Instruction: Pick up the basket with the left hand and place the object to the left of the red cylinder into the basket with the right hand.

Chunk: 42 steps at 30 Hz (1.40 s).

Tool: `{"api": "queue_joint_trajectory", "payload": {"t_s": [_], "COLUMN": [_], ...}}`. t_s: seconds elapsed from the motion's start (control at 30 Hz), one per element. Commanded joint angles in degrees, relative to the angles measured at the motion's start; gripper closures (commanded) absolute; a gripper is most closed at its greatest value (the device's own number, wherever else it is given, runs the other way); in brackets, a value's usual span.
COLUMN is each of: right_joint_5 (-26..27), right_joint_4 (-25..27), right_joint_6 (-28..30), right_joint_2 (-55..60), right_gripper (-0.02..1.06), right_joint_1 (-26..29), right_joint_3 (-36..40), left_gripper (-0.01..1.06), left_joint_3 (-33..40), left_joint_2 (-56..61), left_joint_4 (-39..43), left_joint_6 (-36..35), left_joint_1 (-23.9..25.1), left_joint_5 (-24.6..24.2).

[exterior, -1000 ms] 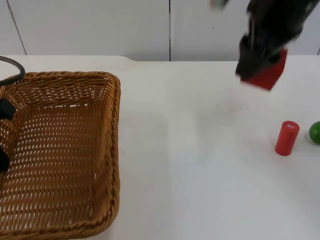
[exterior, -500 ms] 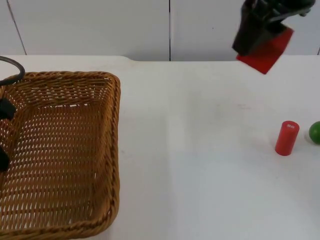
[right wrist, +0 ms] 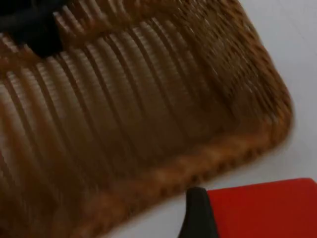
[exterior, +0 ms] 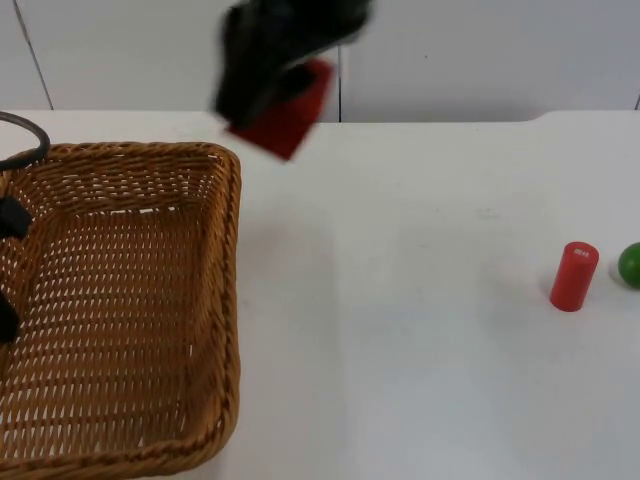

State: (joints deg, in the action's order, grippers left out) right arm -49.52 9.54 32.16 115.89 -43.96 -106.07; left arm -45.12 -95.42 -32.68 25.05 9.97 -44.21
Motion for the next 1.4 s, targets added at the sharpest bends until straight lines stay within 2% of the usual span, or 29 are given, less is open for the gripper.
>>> {"api": "queue_joint_trajectory", "payload": {"t_s": [0.0,0.03,0.17,0.23,0.3,0.4,0.43,0.53,0.57,0.6,0.63,0.7,0.83,1.0,1.07,1.13,1.2,1.27,1.3,1.37], "right_joint_5": [1.18,1.18,3.22,4.15,5.45,4.98,4.98,4.29,4.29,4.29,4.29,3.89,2.30,-4.13,-8.01,-9.12,-9.41,-7.35,-7.35,-3.54], "right_joint_4": [2.32,2.32,8.66,9.04,9.25,10.46,10.46,10.24,10.25,10.25,10.25,10.13,9.00,8.64,10.19,11.41,12.95,12.98,12.98,12.61], "right_joint_6": [0.01,0.01,0.67,0.67,0.67,0.67,0.67,0.21,0.21,0.21,0.21,0.21,0.21,-3.12,-3.25,-3.25,-3.10,-3.10,-3.10,-3.10], "right_joint_2": [6.94,6.94,14.20,15.48,17.18,19.28,19.28,19.81,19.67,19.67,19.08,17.59,13.77,5.76,2.04,0.53,-4.12,-9.26,-9.26,-16.58], "right_gripper": [1.04,1.04,1.04,1.04,0.99,0.76,0.76,0.41,0.33,0.33,0.26,0.19,0.17,0.17,0.17,0.17,0.17,0.17,0.17,0.17], "right_joint_1": [-2.10,-2.10,-2.37,-2.37,-2.59,-2.59,-2.59,-2.59,-2.59,-2.59,-2.59,-2.48,-1.82,2.57,5.39,6.94,9.53,11.74,11.74,13.91], "right_joint_3": [-7.51,-7.51,-14.03,-14.56,-14.82,-14.82,-14.82,-14.82,-14.82,-14.82,-14.82,-14.82,-14.82,-14.82,-14.67,-14.07,-10.66,-4.09,-4.09,5.46], "left_gripper": [1.05,1.05,1.05,1.05,1.05,1.05,1.05,1.05,1.05,1.05,1.05,1.05,1.05,1.05,1.05,1.05,1.05,1.05,1.05,1.05], "left_joint_3": [0.19,0.19,0.19,0.19,0.19,0.19,0.19,0.19,0.19,0.19,0.19,0.19,0.19,0.19,0.19,0.19,0.19,0.19,0.19,0.19], "left_joint_2": [0.60,0.60,0.60,0.60,0.60,0.60,0.60,0.60,0.60,0.60,0.60,0.60,0.60,0.60,0.60,0.60,0.60,0.60,0.60,0.60], "left_joint_4": [-1.66,-1.66,-1.89,-2.06,-2.06,-2.14,-2.14,-2.36,-2.61,-2.61,-2.61,-2.61,-3.03,-3.04,-3.14,-3.11,-3.26,-3.25,-3.25,-3.25], "left_joint_6": [0.22,0.22,0.22,0.22,0.22,0.22,0.22,0.46,0.77,0.77,0.77,1.06,1.31,1.58,1.58,1.70,1.70,1.70,1.70,1.70], "left_joint_1": [0.12,0.12,0.12,0.12,0.12,0.12,0.12,0.12,0.12,0.12,0.12,0.12,0.12,0.12,0.12,0.12,0.12,0.12,0.12,0.12], "left_joint_5": [-0.49,-0.49,-0.49,-0.49,-0.49,-0.59,-0.59,-0.89,-0.94,-0.94,-0.94,-1.09,-1.09,-1.34,-1.32,-1.22,-1.22,-1.11,-1.11,-1.11]}}
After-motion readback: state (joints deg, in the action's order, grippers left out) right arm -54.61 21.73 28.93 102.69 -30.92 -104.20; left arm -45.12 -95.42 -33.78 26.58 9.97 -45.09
